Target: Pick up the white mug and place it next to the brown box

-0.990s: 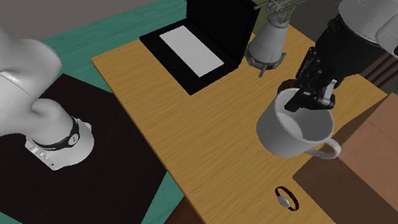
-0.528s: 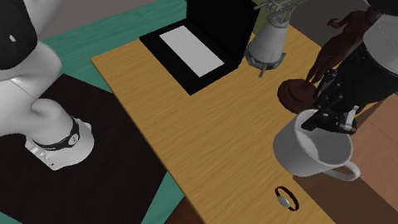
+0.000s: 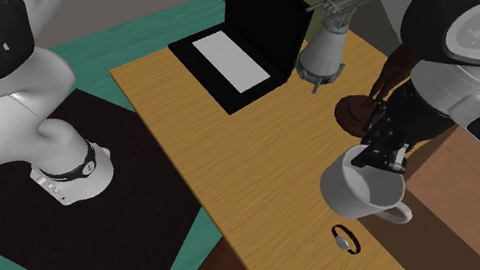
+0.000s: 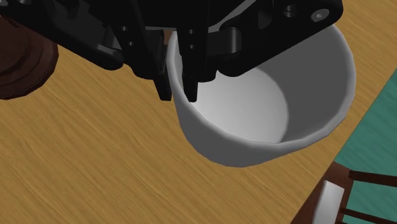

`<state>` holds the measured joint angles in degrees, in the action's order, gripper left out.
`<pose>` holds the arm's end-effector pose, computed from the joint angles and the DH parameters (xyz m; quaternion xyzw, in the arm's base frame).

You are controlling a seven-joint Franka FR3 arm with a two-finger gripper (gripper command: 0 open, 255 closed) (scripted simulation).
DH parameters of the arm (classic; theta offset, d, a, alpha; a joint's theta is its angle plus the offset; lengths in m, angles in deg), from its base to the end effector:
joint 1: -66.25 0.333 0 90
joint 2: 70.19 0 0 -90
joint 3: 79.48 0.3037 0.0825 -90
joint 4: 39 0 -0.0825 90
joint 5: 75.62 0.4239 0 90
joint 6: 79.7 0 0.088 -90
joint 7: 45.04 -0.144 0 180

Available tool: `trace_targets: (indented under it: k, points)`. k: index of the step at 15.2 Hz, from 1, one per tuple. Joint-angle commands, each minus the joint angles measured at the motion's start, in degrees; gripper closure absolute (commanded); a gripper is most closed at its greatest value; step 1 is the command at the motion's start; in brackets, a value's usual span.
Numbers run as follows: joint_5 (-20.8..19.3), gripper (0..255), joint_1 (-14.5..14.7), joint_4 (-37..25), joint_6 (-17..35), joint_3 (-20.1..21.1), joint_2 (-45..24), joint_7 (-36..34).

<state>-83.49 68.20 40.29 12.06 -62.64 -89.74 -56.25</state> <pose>0.6560 0.1779 0.4623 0.9961 0.0665 -0.0477 0.0330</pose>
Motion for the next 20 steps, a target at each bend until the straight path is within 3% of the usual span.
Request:
trace_targets:
  k: [1,20]
  points:
    - [0.02,255,-0.21,1.83,1.73,-0.06,0.16,0.02]
    - [-0.79,255,-0.66,14.05,15.56,-0.49,-1.59,-1.1]
